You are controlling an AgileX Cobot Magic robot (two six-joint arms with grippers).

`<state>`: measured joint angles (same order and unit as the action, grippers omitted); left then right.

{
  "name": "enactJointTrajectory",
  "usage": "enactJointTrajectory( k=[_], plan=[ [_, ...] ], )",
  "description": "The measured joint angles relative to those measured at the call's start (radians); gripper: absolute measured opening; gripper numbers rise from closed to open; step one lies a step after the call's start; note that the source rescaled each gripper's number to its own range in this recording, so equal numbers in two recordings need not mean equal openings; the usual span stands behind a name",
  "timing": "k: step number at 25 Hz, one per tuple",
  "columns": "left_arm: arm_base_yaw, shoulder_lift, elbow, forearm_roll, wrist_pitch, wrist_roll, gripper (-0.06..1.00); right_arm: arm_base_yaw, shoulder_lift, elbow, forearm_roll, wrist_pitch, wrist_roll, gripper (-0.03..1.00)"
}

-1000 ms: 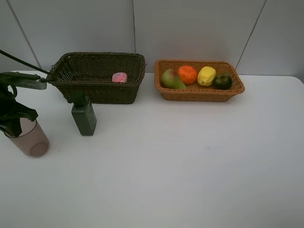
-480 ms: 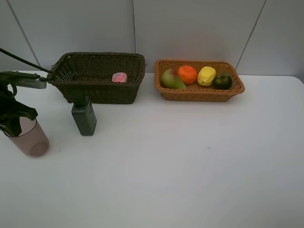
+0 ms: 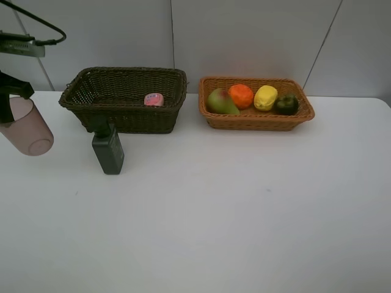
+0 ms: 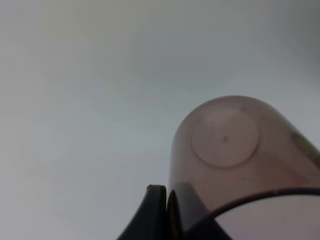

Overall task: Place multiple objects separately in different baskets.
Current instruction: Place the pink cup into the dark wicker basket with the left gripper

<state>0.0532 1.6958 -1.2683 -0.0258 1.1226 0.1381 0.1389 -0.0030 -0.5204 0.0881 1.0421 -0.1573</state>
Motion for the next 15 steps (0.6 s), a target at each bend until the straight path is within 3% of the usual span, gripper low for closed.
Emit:
enactJointTrajectory(
  k=[9,15],
  plan=[
    [0.0,0.026,-0.279,-0.089,0.03,0.036,0.0,0.0,0.0,0.0,0.0,0.0,0.0,0.99],
    [0.0,0.064,-0.296,-0.112,-0.096,0.063,0.0,0.0,0.0,0.0,0.0,0.0,0.0,0.99]
  ],
)
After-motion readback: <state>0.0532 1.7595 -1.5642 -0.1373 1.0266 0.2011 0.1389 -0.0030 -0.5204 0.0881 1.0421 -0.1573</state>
